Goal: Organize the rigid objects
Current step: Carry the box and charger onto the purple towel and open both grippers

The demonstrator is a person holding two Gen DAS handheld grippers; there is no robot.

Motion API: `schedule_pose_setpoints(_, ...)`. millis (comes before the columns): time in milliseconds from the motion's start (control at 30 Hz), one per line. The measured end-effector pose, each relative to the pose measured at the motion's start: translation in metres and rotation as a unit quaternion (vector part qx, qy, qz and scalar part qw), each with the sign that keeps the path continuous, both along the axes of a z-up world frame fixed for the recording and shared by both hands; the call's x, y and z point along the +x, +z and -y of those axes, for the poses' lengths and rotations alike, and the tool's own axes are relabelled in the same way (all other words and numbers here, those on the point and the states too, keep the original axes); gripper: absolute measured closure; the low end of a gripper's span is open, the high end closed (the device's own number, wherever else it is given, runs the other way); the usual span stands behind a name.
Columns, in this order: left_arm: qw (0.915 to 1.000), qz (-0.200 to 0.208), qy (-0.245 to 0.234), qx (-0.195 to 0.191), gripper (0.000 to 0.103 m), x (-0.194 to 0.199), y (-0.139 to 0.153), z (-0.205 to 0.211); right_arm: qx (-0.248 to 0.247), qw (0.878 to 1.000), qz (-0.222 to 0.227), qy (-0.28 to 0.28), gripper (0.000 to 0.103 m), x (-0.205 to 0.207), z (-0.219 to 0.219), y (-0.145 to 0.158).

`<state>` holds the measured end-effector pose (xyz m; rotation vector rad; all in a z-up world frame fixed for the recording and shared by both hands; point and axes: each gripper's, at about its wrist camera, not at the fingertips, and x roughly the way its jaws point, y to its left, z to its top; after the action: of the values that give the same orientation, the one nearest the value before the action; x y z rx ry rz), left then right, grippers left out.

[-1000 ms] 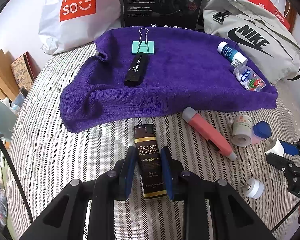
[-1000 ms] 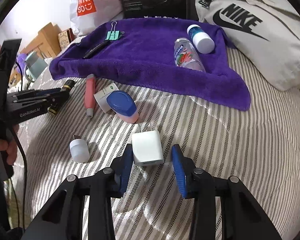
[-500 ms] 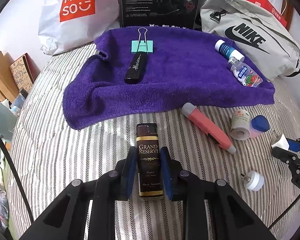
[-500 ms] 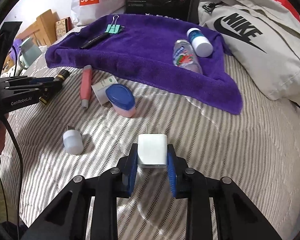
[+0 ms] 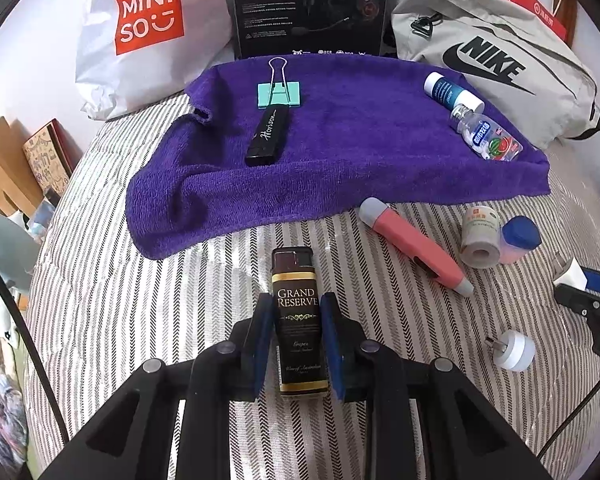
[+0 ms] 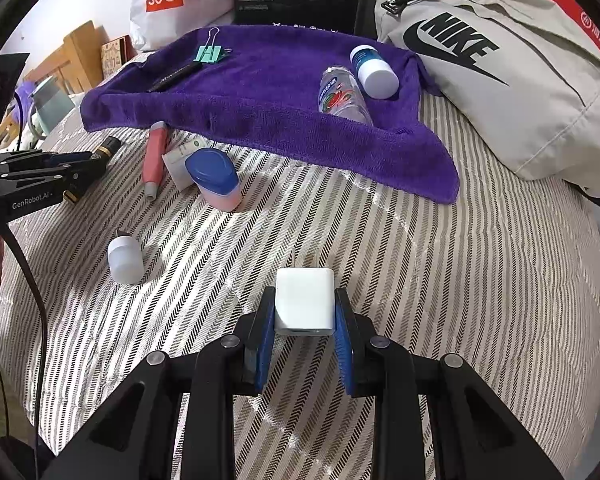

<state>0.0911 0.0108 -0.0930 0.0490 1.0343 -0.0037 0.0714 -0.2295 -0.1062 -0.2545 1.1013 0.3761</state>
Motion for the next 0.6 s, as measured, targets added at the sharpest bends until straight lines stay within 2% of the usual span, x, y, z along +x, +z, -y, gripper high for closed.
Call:
schedule_pose_setpoints(100, 1.0, 0.003, -0.002, -0.007, 0.08, -0.001, 0.0, -0.001, 0.008, 1.0, 0.0, -0.002, 0.076, 0.0, 0.002, 0.0)
schedule_pose_setpoints(300, 0.999, 0.005, 0.003, -0.043, 0.08, -0.004, 0.007, -0.01, 0.023, 1.0, -0.009, -0.009, 0.076, 0.004, 0.008, 0.003)
schedule_pose_setpoints(600, 0.9981, 0.02, 0.003, -0.059, 0.08, -0.005, 0.028, -0.017, 0.044, 0.999, -0.007, 0.0, 0.076, 0.011, 0.009, 0.018)
